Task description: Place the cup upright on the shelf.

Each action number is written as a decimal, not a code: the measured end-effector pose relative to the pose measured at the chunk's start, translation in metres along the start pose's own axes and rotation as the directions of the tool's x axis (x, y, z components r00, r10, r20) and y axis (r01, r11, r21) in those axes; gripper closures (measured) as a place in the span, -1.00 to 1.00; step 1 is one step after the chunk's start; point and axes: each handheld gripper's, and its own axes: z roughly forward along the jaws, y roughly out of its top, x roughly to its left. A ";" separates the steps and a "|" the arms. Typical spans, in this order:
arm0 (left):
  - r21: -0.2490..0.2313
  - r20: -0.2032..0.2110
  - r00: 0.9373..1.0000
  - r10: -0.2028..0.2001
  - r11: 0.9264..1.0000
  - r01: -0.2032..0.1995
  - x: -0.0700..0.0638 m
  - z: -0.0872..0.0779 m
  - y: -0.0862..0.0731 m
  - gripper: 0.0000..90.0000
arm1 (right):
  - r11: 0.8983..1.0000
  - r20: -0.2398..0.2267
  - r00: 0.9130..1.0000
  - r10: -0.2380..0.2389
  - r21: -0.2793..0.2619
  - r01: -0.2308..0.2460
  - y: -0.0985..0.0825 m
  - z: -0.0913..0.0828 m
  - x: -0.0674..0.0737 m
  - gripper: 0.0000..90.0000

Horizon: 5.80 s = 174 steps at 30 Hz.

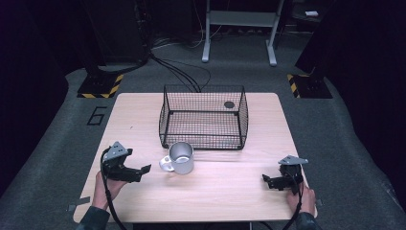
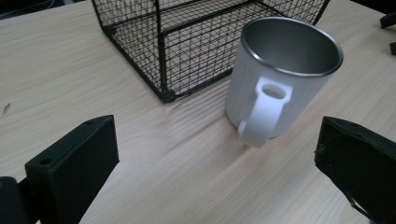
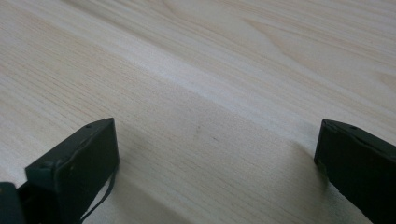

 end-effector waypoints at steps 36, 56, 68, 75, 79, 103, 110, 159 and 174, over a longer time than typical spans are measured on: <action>0.078 0.154 0.980 0.123 0.988 -0.136 -0.044 0.080 0.053 -1.00 | 1.000 0.000 1.000 0.000 0.000 0.000 0.000 0.000 0.000 -1.00; 0.144 0.157 0.980 0.125 0.978 -0.148 -0.048 0.108 0.058 -1.00 | 1.000 0.000 1.000 0.000 0.000 0.000 0.000 0.000 0.000 -1.00; 0.161 0.136 0.982 0.135 0.974 -0.156 -0.053 0.119 0.057 -0.89 | 1.000 0.000 1.000 0.000 0.000 0.000 0.000 0.000 0.000 -1.00; 0.165 0.118 0.984 0.132 0.975 -0.150 -0.055 0.119 0.057 -0.87 | 1.000 0.000 1.000 -0.001 0.000 0.001 0.000 0.000 0.000 -1.00; 0.164 0.121 0.984 0.132 0.975 -0.151 -0.054 0.118 0.056 -0.87 | 1.000 0.000 1.000 0.000 0.000 0.000 0.000 0.000 0.000 -1.00; 0.155 0.152 0.975 0.159 0.971 -0.183 -0.055 0.091 0.062 -0.87 | 1.000 0.000 1.000 -0.001 0.000 0.001 0.000 0.000 0.000 -1.00; 0.132 0.154 0.975 0.160 0.975 -0.181 -0.055 0.080 0.069 -0.87 | 1.000 0.000 1.000 0.000 0.000 0.000 0.000 0.000 0.000 -1.00; 0.023 0.254 0.938 0.237 0.968 -0.251 -0.070 0.058 0.178 -0.87 | 1.000 0.000 1.000 0.000 0.000 0.000 0.000 0.000 0.000 -1.00; 0.001 0.243 0.937 0.250 0.966 -0.258 -0.060 0.077 0.217 -0.87 | 1.000 -0.001 1.000 -0.001 0.001 0.001 0.000 0.000 0.000 -1.00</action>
